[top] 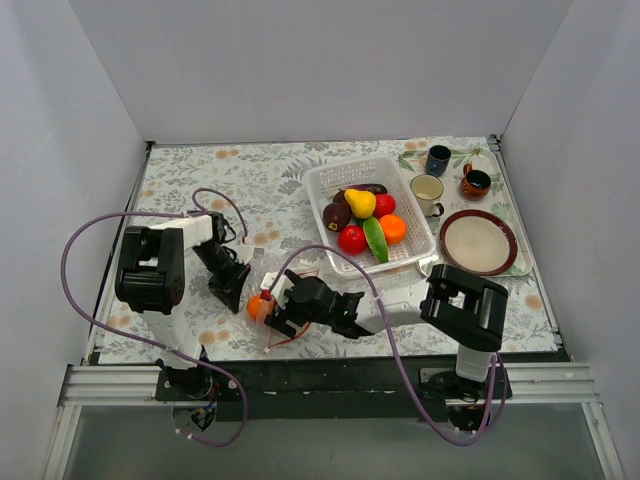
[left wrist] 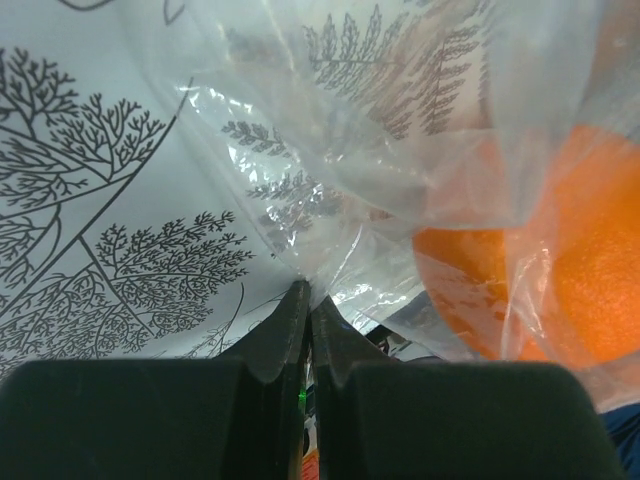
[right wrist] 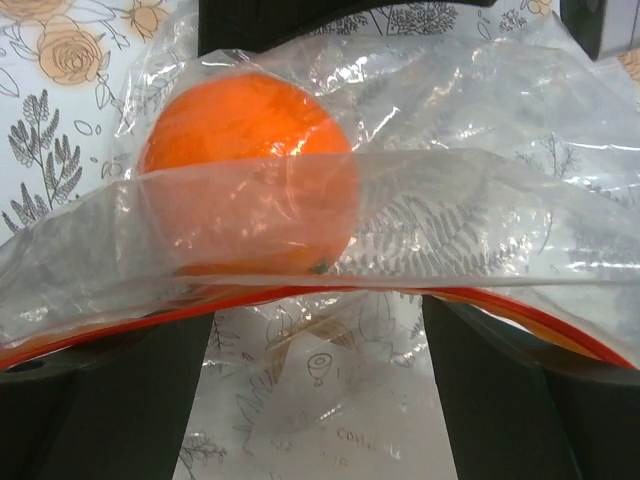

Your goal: Open the zip-top bag and remove the fake food

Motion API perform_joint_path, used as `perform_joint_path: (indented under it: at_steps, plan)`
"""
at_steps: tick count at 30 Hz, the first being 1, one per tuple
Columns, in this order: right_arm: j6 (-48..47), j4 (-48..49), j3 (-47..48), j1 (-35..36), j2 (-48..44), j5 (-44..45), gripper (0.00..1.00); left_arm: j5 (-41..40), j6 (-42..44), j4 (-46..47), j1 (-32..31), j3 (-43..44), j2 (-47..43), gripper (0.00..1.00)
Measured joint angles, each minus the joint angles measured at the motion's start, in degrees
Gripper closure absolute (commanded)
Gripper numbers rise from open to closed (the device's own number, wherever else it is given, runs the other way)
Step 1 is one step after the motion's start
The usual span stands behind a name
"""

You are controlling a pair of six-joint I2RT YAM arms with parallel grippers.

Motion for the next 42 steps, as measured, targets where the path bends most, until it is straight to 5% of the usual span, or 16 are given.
perform_joint_path:
  at_steps: [21,23,28,35,42]
  plan:
    - [-0.15,-1.95,11.72,4.13,8.92,-4.20,0.02,-0.76,-2.40,-0.72,-5.16,0.98,0.79,1.00]
    - [-0.15,-2.16,12.26,4.24,9.40,-4.24,0.08,-0.33,-2.56,-0.85,-5.73,0.98,0.96,1.00]
    - [-0.17,-2.89,12.33,4.24,9.42,-4.37,0.44,0.17,-2.51,-0.72,-5.99,0.33,1.03,1.00]
    - [0.63,-5.70,5.53,4.24,1.86,-3.87,0.48,1.75,-2.86,-1.49,-2.05,0.02,2.49,1.00]
    - [1.53,-10.05,0.35,4.24,-10.29,-2.93,0.47,0.37,-2.95,-6.43,8.44,5.55,8.74,1.00]
